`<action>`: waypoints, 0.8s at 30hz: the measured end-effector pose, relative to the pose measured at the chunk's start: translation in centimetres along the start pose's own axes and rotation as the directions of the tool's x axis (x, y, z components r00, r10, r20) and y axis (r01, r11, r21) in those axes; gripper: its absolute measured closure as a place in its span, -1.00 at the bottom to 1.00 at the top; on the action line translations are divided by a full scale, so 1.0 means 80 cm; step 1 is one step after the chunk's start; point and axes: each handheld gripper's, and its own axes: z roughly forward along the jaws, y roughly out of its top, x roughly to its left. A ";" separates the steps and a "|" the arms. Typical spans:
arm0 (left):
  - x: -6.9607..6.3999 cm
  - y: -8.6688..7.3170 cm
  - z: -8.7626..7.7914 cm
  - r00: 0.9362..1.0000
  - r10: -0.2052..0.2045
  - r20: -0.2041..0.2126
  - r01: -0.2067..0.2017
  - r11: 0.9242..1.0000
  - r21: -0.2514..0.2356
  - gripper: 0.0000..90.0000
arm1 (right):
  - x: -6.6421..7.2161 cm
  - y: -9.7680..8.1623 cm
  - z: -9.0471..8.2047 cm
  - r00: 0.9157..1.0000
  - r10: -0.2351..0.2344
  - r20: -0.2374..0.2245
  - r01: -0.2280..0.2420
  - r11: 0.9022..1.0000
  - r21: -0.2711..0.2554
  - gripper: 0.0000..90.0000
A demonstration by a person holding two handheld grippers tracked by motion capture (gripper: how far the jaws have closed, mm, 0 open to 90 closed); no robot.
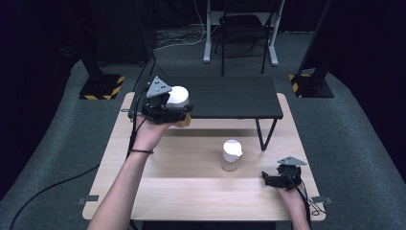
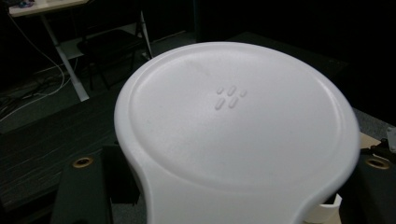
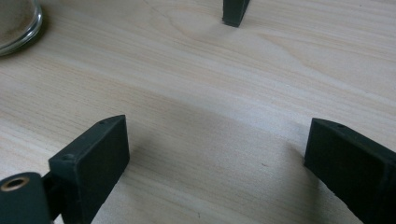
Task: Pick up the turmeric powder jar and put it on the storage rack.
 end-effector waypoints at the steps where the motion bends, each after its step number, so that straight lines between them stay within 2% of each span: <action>1: 0.001 0.002 0.002 1.000 0.001 -0.004 -0.001 1.000 0.002 -0.33 | 0.000 0.000 0.000 1.000 0.000 0.000 0.000 1.000 0.000 -0.87; 4: 0.007 0.003 0.007 1.000 -0.024 0.005 0.024 1.000 -0.013 -0.33 | 0.000 0.000 0.000 1.000 0.000 0.000 0.000 1.000 0.000 -0.87; 7: 0.007 0.008 0.011 1.000 -0.023 0.002 0.023 1.000 -0.008 -0.33 | 0.000 0.000 0.000 1.000 0.000 0.000 0.000 1.000 0.000 -0.87; 13: 0.006 0.019 0.022 0.999 -0.010 -0.030 0.010 1.000 0.002 -0.33 | 0.000 0.000 0.000 1.000 0.000 0.000 0.000 1.000 0.000 -0.87; 24: 0.011 0.032 0.046 0.996 -0.034 -0.088 0.036 0.999 0.020 -0.33 | 0.000 0.000 0.000 1.000 0.000 -0.001 0.000 1.000 0.000 -0.87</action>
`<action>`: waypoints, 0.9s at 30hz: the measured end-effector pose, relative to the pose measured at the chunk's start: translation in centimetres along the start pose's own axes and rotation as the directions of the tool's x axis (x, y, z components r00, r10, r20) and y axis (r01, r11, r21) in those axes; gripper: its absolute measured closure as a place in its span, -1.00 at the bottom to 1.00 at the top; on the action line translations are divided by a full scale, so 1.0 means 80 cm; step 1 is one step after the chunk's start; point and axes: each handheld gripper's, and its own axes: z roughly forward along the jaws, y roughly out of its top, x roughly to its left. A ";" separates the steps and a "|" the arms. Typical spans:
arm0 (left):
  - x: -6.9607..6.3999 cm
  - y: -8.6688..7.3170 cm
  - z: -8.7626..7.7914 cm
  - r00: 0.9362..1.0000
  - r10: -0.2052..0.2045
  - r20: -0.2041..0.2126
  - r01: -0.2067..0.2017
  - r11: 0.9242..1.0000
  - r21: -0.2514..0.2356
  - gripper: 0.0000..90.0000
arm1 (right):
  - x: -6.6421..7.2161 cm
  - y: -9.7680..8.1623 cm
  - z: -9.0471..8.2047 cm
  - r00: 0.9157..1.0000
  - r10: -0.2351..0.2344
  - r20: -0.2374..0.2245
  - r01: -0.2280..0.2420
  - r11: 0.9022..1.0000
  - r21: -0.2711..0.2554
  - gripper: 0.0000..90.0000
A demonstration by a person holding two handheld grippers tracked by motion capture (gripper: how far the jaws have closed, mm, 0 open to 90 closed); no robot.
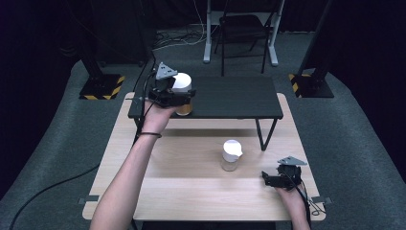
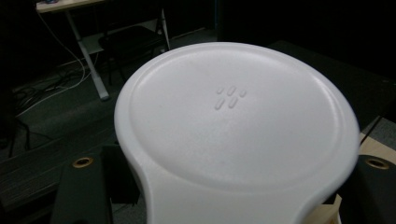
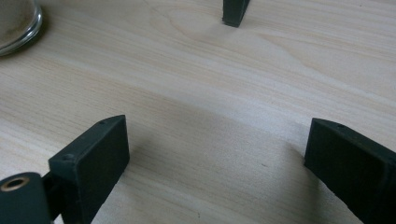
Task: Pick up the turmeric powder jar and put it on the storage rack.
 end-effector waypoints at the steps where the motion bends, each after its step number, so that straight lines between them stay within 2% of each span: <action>1: 0.000 0.000 0.000 1.000 0.000 0.000 0.000 1.000 0.000 -0.33 | 0.000 0.000 0.000 1.000 0.000 0.000 0.000 1.000 0.000 -0.87; 11: 0.007 0.005 0.014 0.999 -0.018 -0.029 0.018 1.000 0.015 -0.33 | 0.000 0.000 0.000 1.000 0.001 0.000 -0.001 1.000 0.000 -0.87; 15: 0.012 0.005 0.018 0.999 -0.039 -0.032 0.039 0.999 0.015 -0.33 | 0.000 0.000 0.000 1.000 0.001 0.000 -0.001 1.000 -0.001 -0.87; 24: 0.014 0.006 0.019 0.998 -0.051 -0.032 0.051 0.999 0.012 -0.36 | 0.000 0.000 0.000 1.000 0.000 0.000 0.000 1.000 -0.001 -0.87; 27: 0.014 0.005 0.014 0.998 -0.056 -0.032 0.055 0.998 -0.008 -0.41 | 0.000 0.000 0.000 1.000 0.001 0.000 -0.001 1.000 -0.001 -0.87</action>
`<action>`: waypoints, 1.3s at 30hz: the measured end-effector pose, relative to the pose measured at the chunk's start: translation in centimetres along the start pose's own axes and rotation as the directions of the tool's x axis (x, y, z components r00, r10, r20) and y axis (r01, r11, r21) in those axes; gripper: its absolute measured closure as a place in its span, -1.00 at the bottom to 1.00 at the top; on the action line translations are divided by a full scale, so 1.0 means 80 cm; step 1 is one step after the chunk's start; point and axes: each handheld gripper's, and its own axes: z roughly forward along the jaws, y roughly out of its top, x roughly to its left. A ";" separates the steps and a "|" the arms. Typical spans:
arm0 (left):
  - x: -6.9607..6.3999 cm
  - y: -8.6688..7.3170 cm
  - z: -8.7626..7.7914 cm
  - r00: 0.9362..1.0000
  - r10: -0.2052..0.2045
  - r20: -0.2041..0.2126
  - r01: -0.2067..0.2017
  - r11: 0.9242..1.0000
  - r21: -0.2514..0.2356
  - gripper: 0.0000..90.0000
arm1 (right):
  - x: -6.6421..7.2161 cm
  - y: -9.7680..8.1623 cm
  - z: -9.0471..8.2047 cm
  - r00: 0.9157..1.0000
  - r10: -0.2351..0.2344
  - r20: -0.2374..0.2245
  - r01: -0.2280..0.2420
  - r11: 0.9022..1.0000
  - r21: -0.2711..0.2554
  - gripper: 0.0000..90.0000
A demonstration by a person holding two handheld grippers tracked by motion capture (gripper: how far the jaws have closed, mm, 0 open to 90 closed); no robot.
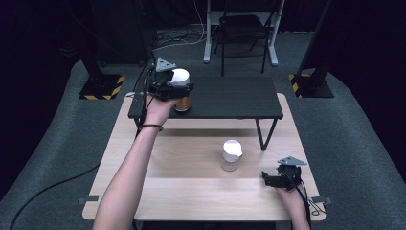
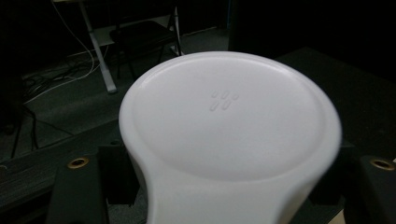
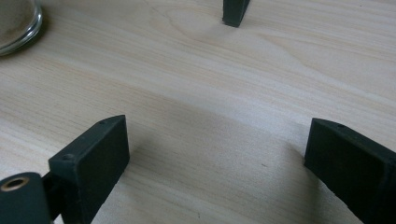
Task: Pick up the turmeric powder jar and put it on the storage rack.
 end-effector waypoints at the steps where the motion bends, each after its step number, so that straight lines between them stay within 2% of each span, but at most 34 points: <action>1: 0.000 0.000 -0.002 1.000 -0.001 0.001 0.001 1.000 -0.005 -0.45 | 0.000 0.000 0.000 1.000 0.000 0.000 0.000 1.000 0.000 -0.87; 7: 0.001 0.001 -0.013 1.000 -0.001 0.021 0.001 1.000 -0.006 -0.58 | 0.000 0.000 0.000 1.000 0.000 0.000 0.000 1.000 0.000 -0.87; 14: 0.003 -0.010 -0.025 0.999 -0.014 0.035 0.014 1.000 -0.017 -0.70 | 0.000 0.000 0.000 1.000 -0.001 0.000 0.001 1.000 0.000 -0.87; 18: 0.002 -0.013 -0.033 0.999 0.007 0.033 -0.007 1.000 -0.007 -0.74 | 0.000 0.000 0.000 1.000 -0.001 0.001 0.001 1.000 0.000 -0.87; 25: 0.000 -0.021 -0.057 0.998 0.028 0.056 -0.026 0.999 -0.030 -0.78 | 0.000 0.000 0.000 1.000 -0.001 0.001 0.001 1.000 0.000 -0.87; 29: 0.005 -0.031 -0.068 0.996 0.015 0.084 -0.011 0.999 -0.043 -0.81 | 0.000 0.000 0.000 1.000 -0.001 0.001 0.001 1.000 0.000 -0.87; 39: 0.007 -0.062 -0.087 0.997 0.007 0.071 -0.003 0.999 -0.051 -0.90 | 0.000 0.000 0.000 1.000 -0.001 0.000 0.001 1.000 0.000 -0.87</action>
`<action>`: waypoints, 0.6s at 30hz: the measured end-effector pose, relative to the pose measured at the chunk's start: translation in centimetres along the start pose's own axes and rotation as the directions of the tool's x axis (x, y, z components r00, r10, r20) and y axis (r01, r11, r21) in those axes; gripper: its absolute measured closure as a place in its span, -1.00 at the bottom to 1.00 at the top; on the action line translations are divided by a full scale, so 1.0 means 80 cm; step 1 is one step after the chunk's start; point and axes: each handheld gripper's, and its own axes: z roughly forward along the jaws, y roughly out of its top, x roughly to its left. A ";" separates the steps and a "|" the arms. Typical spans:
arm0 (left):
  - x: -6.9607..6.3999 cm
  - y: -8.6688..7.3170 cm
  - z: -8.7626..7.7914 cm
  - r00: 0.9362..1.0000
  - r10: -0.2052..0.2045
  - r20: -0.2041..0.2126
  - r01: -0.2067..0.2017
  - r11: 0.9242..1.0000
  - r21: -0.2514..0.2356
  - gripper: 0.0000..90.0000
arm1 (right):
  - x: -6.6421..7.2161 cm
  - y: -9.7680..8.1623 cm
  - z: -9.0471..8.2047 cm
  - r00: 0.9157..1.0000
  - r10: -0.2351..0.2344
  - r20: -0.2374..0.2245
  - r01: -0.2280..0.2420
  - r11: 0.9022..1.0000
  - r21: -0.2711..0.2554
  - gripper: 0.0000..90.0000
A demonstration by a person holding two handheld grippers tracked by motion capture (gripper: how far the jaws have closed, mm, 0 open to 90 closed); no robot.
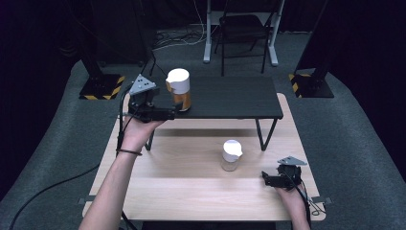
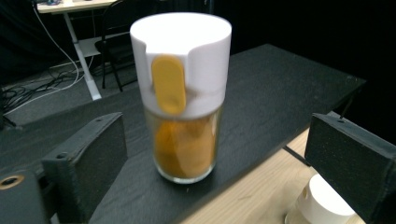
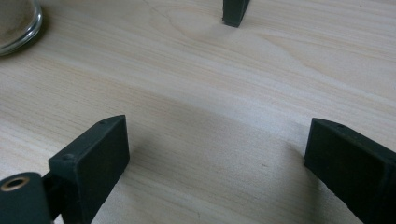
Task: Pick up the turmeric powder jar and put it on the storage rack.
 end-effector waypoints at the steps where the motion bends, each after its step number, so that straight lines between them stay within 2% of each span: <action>1: 0.000 -0.003 -0.001 1.000 0.001 -0.001 -0.001 1.000 0.003 -0.90 | 0.000 0.000 0.000 1.000 0.000 0.001 0.000 1.000 0.000 -0.87; 15: -0.001 -0.051 -0.019 1.000 -0.015 -0.006 0.015 1.000 0.001 -0.97 | 0.000 0.000 0.000 1.000 0.000 0.000 0.000 1.000 0.000 -0.87; 18: -0.002 -0.064 -0.022 1.000 -0.015 -0.019 0.015 1.000 0.004 -0.97 | 0.000 0.000 0.000 1.000 0.000 0.000 0.000 1.000 0.000 -0.87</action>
